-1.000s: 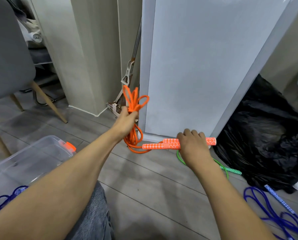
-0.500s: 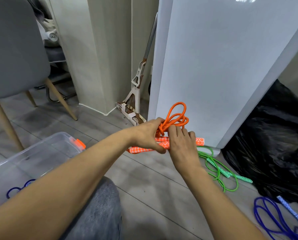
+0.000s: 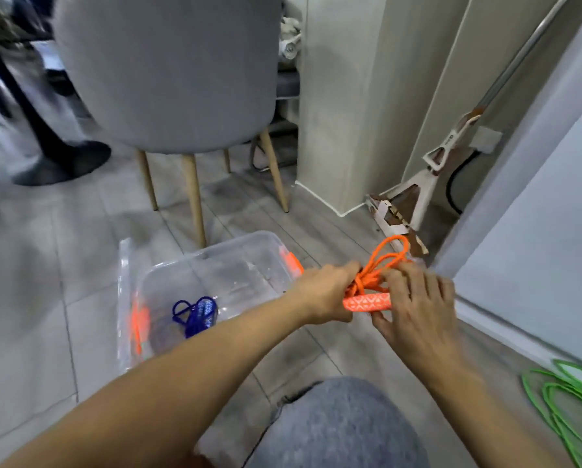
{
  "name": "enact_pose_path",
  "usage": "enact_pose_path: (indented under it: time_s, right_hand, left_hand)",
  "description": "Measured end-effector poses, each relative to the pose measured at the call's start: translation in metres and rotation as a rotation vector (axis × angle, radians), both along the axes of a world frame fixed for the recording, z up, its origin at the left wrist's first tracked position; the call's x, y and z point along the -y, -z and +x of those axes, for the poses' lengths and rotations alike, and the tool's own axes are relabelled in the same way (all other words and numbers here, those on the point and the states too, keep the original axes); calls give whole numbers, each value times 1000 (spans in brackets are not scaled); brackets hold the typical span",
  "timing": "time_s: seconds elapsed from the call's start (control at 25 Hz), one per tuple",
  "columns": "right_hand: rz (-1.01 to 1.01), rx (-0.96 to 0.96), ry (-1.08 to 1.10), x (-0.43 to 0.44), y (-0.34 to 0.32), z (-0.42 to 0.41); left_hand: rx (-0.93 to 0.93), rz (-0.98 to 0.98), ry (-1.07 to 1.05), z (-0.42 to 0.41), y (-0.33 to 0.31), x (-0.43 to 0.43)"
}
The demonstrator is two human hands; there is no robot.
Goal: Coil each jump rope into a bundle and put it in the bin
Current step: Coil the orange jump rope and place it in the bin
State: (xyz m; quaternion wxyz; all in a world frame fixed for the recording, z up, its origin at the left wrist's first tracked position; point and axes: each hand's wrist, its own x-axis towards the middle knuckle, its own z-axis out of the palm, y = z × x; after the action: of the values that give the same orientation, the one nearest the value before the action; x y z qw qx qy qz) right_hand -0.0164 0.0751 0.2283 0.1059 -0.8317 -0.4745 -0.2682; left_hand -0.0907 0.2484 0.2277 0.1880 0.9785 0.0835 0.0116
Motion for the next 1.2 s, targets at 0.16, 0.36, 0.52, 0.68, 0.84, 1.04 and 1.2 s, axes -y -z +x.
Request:
enact_pose_path:
  time_s: [0.16, 0.36, 0.52, 0.68, 0.84, 1.04, 1.2]
  right_hand:
    - [-230, -84, -110, -65, 38, 13]
    - [-377, -267, -228, -159, 98, 7]
    - [-326, -534, -318, -220, 136, -5]
    - [-304, -809, -390, -258, 169, -12]
    - [-488, -970, -324, -263, 198, -16]
    - [-469, -728, -174, -256, 203, -6]
    - [-446, -736, -135, -249, 203, -7]
  left_hand:
    - [32, 56, -72, -25, 43, -60]
    - [21, 246, -124, -44, 96, -142]
    - [-21, 398, -99, -54, 134, -212]
    - [-2, 546, -23, -59, 166, -261]
    - [-78, 697, 165, -62, 222, -270]
    - [-655, 685, 333, -74, 280, -257]
    - [-659, 541, 229, -64, 285, -223]
